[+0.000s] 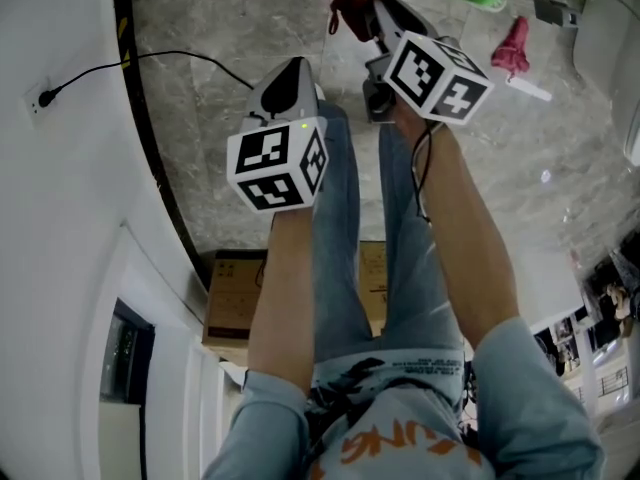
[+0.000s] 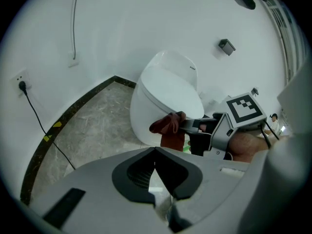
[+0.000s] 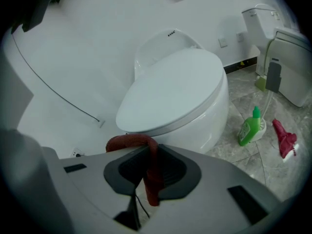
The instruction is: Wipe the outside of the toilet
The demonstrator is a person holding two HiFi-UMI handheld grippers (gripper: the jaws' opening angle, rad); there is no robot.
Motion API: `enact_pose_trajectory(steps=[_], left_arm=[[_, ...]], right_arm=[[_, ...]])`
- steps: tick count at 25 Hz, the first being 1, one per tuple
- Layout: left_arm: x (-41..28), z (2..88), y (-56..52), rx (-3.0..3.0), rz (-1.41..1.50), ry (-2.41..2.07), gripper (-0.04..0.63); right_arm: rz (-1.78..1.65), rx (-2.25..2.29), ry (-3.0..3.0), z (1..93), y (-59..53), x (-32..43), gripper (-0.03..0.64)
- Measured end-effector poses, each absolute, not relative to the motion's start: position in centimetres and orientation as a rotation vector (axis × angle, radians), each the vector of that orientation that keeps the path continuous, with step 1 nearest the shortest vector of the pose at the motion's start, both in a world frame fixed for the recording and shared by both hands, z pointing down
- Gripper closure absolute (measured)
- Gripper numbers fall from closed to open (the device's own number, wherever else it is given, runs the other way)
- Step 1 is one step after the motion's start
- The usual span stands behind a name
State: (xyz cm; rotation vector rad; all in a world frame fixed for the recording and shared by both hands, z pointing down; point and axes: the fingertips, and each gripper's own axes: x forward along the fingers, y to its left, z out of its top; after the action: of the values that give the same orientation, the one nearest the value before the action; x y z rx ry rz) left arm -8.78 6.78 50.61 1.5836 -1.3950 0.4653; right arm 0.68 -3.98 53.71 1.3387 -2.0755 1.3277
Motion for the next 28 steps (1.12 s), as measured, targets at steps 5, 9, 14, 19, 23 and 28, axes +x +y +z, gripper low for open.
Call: enact_pose_trajectory(steps=[5, 9, 14, 19, 23, 28], left_arm=[[-5.5, 50.4, 5.9, 1.629, 0.516, -1.361, 0.601], [-3.5, 50.3, 4.8, 1.636, 0.530, -1.356, 0.601], [0.7, 50.4, 3.3, 1.637, 0.518, -1.342, 0.601], [5.0, 50.7, 2.3, 1.645, 0.535, -1.307, 0.601], [7.3, 50.9, 1.3, 1.636, 0.534, -1.315, 0.601], [9.7, 50.6, 0.6, 1.647, 0.526, -1.302, 0.601]], right_arm=[[1.329, 1.316, -2.069, 53.7, -4.1, 3.2, 0.561], [1.326, 1.290, -2.070, 53.9, -4.3, 5.1, 0.560], [1.323, 1.272, -2.057, 54.6, -5.0, 8.4, 0.560], [1.301, 1.226, -2.030, 55.6, -6.3, 11.9, 0.561], [1.258, 1.212, -2.028, 55.8, -8.5, 14.6, 0.561], [1.206, 1.172, -2.016, 56.3, -10.6, 16.6, 0.561]])
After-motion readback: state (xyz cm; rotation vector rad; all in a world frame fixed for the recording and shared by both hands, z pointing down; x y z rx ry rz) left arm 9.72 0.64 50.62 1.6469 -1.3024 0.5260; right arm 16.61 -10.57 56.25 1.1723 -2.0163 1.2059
